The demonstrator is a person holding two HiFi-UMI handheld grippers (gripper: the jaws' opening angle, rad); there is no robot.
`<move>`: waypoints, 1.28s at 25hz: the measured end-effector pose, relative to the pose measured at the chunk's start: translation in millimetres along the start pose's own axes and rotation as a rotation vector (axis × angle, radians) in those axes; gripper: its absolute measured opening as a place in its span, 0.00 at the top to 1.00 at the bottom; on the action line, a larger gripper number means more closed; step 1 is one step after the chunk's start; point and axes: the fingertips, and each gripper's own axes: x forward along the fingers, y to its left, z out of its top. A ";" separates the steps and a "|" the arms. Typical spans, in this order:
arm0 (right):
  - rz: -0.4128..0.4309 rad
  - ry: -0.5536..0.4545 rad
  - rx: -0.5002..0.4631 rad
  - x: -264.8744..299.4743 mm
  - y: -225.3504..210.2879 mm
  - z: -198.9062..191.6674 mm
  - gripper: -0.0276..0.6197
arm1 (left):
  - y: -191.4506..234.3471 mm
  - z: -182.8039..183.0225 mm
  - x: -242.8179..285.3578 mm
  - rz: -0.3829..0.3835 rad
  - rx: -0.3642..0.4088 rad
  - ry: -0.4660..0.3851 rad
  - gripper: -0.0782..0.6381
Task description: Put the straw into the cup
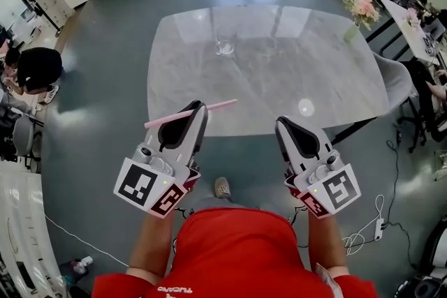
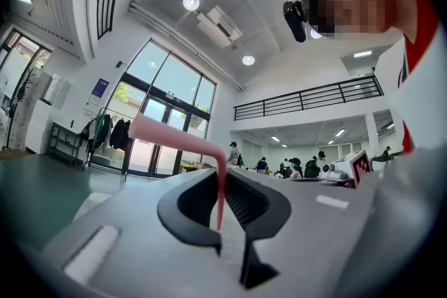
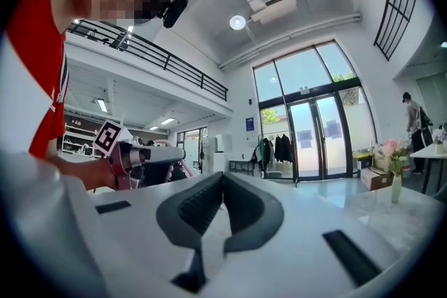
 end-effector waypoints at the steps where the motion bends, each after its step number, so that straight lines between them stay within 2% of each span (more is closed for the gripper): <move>1: -0.006 0.003 0.001 7.1 -2.3 -1.0 0.95 | 6.3 -1.4 4.3 -0.006 -0.002 0.003 0.84; 11: -0.028 0.027 -0.005 49.4 -23.2 -4.4 0.95 | 61.9 -12.1 51.0 -0.007 -0.015 0.006 0.84; 18: -0.017 0.026 0.014 66.8 -45.8 -12.8 0.95 | 102.9 -29.7 89.7 0.053 -0.054 0.014 0.84; 26: 0.032 0.020 0.042 94.6 -97.4 -21.5 0.95 | 141.5 -47.5 148.1 0.116 -0.019 0.041 0.84; 32: 0.080 0.007 0.040 118.4 -144.5 -25.0 0.95 | 150.1 -60.8 188.1 0.166 -0.007 0.052 0.84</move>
